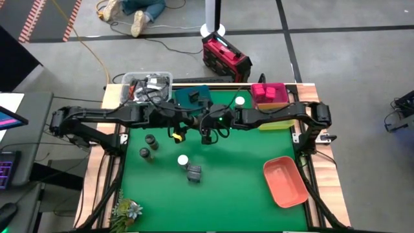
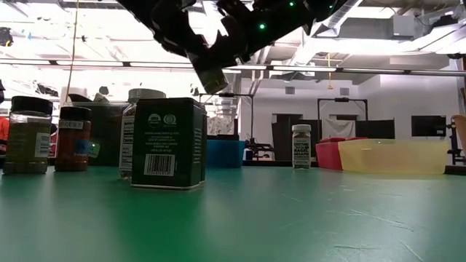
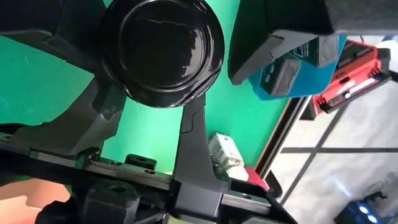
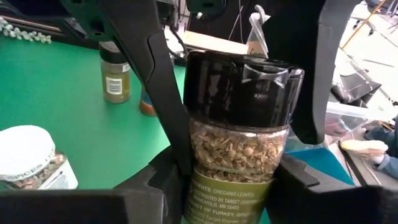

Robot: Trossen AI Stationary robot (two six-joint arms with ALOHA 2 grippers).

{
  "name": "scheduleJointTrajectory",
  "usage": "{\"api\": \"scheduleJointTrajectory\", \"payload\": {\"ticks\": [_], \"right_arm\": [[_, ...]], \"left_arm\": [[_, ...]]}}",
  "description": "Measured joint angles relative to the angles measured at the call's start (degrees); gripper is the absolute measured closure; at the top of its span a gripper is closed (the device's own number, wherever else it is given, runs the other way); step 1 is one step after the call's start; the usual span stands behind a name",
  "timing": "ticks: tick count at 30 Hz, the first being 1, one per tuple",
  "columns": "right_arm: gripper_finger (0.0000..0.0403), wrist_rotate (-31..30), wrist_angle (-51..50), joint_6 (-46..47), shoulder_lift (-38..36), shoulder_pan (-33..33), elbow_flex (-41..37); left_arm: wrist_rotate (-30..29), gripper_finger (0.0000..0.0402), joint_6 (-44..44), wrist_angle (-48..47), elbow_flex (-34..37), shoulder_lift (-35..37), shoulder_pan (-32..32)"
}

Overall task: Sort spices by type
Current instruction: Put the black seasoning from the middle left into the yellow bin

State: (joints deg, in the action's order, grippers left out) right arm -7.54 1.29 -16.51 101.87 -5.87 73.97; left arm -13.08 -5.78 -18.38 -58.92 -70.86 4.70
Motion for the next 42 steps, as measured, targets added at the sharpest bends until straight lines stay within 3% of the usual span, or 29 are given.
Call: {"api": "scheduleJointTrajectory", "payload": {"ticks": [18,29,42], "right_arm": [[0.0213,-0.3,-0.1,0.1,-0.2,-0.1,-0.1],[0.0171,-1.6,-3.6,0.2,0.9,-0.3,-0.9],[0.0204,-0.9,-9.0,4.6,-1.3,-1.0,-0.4]], "left_arm": [[-1.2,0.0095,-2.8,-2.5,-3.5,0.0,-0.4],[-0.1,0.0095,-2.4,-0.2,-4.2,1.3,-0.6],[-0.6,0.0095,-1.1,-4.8,-3.9,1.7,-1.7]]}}
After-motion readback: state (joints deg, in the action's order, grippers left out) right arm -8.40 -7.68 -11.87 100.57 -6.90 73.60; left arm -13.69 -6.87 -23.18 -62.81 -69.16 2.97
